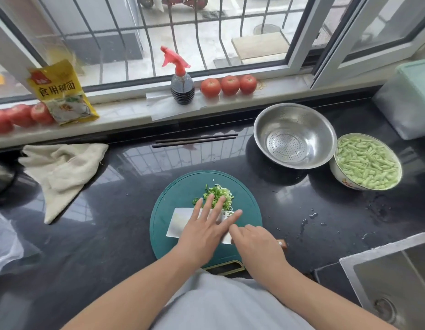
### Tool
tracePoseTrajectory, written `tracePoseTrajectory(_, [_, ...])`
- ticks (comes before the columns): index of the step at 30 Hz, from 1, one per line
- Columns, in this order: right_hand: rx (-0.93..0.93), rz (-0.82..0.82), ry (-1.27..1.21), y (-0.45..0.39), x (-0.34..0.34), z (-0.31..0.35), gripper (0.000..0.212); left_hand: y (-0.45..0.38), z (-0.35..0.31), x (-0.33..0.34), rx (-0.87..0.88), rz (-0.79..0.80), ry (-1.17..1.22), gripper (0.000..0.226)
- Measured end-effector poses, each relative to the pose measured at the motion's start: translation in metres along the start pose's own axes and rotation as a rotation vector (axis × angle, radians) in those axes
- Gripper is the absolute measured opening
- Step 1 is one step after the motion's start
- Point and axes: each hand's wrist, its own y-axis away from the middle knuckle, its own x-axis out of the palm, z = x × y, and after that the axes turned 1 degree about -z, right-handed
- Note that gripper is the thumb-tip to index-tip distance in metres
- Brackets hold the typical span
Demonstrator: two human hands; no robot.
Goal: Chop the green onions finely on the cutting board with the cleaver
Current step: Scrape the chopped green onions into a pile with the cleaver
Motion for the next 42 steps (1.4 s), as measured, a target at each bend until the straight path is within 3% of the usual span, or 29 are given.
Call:
tracePoseTrajectory(11, [0.215,0.065,-0.133,0.035,-0.010,-0.035,0.051,-0.003,0.041,0.017,-0.120,0.180,-0.127,0.106])
tracePoseTrajectory(14, [0.294,0.096,-0.187,0.046,-0.009,-0.047,0.030,-0.008,0.045,0.012,-0.140,0.202,-0.106,0.104])
tracePoseTrajectory(16, [0.364,0.162,-0.320,0.055,-0.011,-0.058,0.035,-0.009,0.049,0.009,-0.188,0.184,-0.003,0.099])
tracePoseTrajectory(18, [0.452,0.168,-0.478,0.062,-0.010,-0.066,0.040,-0.007,0.052,0.006,-0.283,0.108,0.395,0.087])
tracePoseTrajectory(22, [0.636,0.222,-0.971,0.046,-0.010,-0.052,0.013,-0.004,0.034,-0.009,-0.747,0.023,1.651,0.075])
tracePoseTrajectory(23, [0.671,0.238,-1.088,0.037,-0.012,-0.045,0.010,-0.001,0.027,-0.011,-0.764,0.031,1.747,0.076])
tracePoseTrajectory(24, [0.710,0.248,-1.196,0.029,-0.013,-0.037,0.013,0.004,0.021,-0.014,-0.720,0.037,1.677,0.080])
tracePoseTrajectory(25, [0.761,0.255,-1.302,0.020,-0.014,-0.030,0.014,0.010,0.016,-0.016,-0.612,0.027,1.437,0.085])
tracePoseTrajectory(27, [0.879,0.276,-1.528,0.006,-0.018,-0.018,0.009,0.021,0.006,-0.005,-0.264,-0.063,0.679,0.094])
tracePoseTrajectory(29, [0.976,0.288,-1.728,-0.006,-0.024,-0.007,0.004,0.032,-0.008,0.006,-0.054,-0.124,0.186,0.101])
tracePoseTrajectory(35, [1.061,0.252,-1.910,-0.018,-0.031,0.003,0.008,0.032,-0.007,0.014,-0.046,-0.210,-0.097,0.097])
tracePoseTrajectory(40, [1.137,0.162,-1.957,-0.009,-0.029,-0.005,0.006,0.032,-0.006,0.014,-0.156,-0.044,-0.079,0.083])
tracePoseTrajectory(42, [1.142,0.120,-1.905,-0.006,-0.028,-0.008,0.007,0.022,-0.002,0.010,-0.287,0.025,0.097,0.083])
